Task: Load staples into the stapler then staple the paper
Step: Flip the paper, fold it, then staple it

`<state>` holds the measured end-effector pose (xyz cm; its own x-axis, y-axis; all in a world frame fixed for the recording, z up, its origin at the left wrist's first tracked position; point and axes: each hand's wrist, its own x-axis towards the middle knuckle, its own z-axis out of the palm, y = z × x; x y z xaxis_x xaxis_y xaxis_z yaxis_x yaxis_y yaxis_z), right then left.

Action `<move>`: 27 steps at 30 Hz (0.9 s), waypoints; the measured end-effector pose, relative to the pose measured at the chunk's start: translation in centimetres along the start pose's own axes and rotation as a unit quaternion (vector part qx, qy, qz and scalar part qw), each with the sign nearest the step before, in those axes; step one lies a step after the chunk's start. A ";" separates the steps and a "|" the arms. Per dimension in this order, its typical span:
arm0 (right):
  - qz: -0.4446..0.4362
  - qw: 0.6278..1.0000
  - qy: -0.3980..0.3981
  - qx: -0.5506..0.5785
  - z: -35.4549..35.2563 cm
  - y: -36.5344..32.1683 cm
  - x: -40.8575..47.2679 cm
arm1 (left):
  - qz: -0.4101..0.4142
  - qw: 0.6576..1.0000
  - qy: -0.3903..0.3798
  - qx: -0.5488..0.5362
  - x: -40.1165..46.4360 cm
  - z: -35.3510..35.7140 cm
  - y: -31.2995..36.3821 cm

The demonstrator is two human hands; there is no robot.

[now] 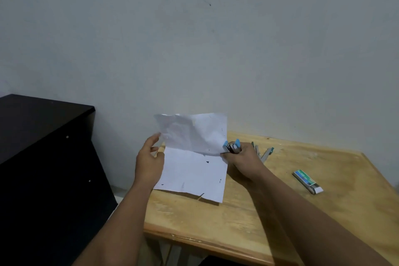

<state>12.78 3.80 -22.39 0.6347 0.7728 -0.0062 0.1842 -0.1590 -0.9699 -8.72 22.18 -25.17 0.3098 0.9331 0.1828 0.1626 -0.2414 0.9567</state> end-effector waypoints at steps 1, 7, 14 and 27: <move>-0.005 1.000 -0.001 -0.002 -0.2 0.3 0.1 | -0.015 1.000 0.002 -0.015 0.1 -0.2 0.0; -0.009 0.999 -0.037 0.034 -0.6 -0.4 -0.9 | -0.038 0.995 -0.044 -0.082 0.5 -1.3 -0.6; 0.044 0.997 0.001 0.064 -1.8 0.1 -0.4 | -0.019 0.992 -0.063 -0.103 -0.3 -1.2 0.2; 0.091 0.979 -0.098 -0.151 0.2 -2.1 0.8 | -0.060 0.984 0.028 -0.166 -1.6 -1.1 2.5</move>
<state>12.72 4.91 -20.37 0.5264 0.8133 -0.2480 0.3142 -0.4571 -0.8321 -9.82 20.42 -22.82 0.2544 0.9647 0.0681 -0.1238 -0.0374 0.9916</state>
